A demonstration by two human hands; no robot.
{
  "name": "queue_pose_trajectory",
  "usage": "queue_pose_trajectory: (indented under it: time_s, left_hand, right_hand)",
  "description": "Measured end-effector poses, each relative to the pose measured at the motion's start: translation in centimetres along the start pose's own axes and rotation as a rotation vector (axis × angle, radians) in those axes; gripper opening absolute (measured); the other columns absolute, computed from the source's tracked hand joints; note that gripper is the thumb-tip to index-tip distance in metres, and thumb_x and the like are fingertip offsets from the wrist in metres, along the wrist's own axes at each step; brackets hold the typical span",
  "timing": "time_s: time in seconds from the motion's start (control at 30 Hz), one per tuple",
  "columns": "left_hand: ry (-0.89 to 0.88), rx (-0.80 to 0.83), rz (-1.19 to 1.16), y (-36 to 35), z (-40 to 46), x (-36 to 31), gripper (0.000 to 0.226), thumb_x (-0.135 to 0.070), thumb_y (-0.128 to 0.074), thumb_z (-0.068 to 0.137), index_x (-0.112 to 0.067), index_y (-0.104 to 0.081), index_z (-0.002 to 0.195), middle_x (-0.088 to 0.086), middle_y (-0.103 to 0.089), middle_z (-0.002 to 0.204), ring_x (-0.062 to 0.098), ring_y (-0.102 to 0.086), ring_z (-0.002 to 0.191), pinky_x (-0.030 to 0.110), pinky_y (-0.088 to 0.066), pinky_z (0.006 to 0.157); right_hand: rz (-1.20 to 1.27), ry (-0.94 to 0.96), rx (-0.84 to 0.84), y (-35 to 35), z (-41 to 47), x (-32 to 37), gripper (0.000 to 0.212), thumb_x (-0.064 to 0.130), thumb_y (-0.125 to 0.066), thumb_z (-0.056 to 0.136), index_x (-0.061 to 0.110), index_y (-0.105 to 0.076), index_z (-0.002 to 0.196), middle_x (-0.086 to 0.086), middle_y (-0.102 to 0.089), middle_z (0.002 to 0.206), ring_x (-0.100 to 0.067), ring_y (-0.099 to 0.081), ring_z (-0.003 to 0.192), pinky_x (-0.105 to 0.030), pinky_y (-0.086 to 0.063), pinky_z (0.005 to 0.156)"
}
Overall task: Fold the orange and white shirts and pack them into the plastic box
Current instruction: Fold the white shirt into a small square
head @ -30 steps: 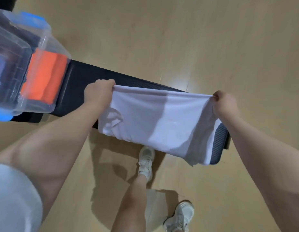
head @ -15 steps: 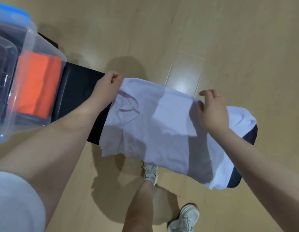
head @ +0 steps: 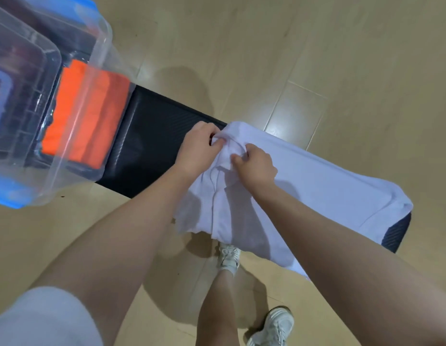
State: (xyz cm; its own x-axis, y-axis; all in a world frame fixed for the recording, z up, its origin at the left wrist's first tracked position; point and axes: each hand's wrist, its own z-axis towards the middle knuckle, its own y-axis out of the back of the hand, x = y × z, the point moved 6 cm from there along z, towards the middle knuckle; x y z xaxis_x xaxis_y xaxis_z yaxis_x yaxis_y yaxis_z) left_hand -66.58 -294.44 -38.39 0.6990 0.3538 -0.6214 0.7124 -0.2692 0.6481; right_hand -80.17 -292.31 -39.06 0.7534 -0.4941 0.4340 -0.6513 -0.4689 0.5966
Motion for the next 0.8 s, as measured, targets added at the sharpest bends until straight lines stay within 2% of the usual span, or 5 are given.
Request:
queue_pose_trajectory:
  time_s: [0.13, 0.4, 0.57, 0.67, 0.8]
  left_hand:
    - [0.052, 0.099, -0.108, 1.9, 1.1, 0.4, 0.006, -0.018, -0.054, 0.088, -0.017, -0.060, 0.086, -0.007, -0.054, 0.069, 0.007, -0.048, 0.063, 0.017, -0.038, 0.056]
    - [0.126, 0.295, -0.029, 4.8, 4.8, 1.6, 0.015, -0.015, -0.050, 0.090, -0.008, -0.060, 0.083, 0.002, -0.055, 0.060, 0.013, -0.050, 0.050, 0.016, -0.042, 0.050]
    - [0.246, -0.099, -0.150, 5.9, 4.5, 3.9, 0.022, -0.014, -0.037, 0.095, -0.010, -0.057, 0.102, 0.006, -0.063, 0.084, 0.016, -0.060, 0.069, 0.024, -0.046, 0.062]
    - [-0.022, -0.278, 0.039, 5.9, 2.1, 1.6, 0.031, -0.010, -0.034, 0.096, -0.005, -0.054, 0.119, 0.013, -0.058, 0.116, 0.025, -0.053, 0.108, 0.031, -0.039, 0.090]
    - [-0.549, -0.012, 0.482, -0.6, -0.6, -1.9, 0.044, -0.017, -0.031, 0.090, -0.004, -0.055, 0.125, 0.012, -0.052, 0.136, 0.026, -0.051, 0.125, 0.034, -0.039, 0.104]
  right_hand:
    - [0.208, -0.060, -0.067, 1.2, -0.5, 0.2, 0.010, 0.021, -0.044, 0.088, 0.017, -0.043, 0.079, 0.008, -0.042, 0.065, -0.021, -0.046, 0.075, -0.036, -0.038, 0.082]
    - [0.248, 0.205, -0.023, -0.5, -2.0, 5.3, 0.014, 0.022, -0.050, 0.092, 0.015, -0.041, 0.101, 0.008, -0.043, 0.066, -0.017, -0.048, 0.065, -0.032, -0.040, 0.065]
    - [0.183, 0.385, 0.255, -3.8, -3.0, 6.8, 0.046, 0.026, -0.048, 0.095, 0.004, -0.040, 0.135, -0.013, -0.053, 0.128, -0.024, -0.053, 0.115, -0.032, -0.041, 0.099]
    - [-0.044, 0.521, 0.025, -1.8, -2.8, 3.4, 0.045, 0.025, -0.036, 0.097, 0.004, -0.042, 0.136, -0.014, -0.042, 0.143, -0.028, -0.043, 0.129, -0.038, -0.037, 0.107]
    - [-0.414, 0.577, -0.011, -1.3, -1.8, -1.7, 0.065, 0.040, -0.020, 0.092, 0.007, -0.020, 0.147, -0.013, -0.016, 0.157, -0.029, -0.014, 0.145, -0.042, -0.011, 0.118]
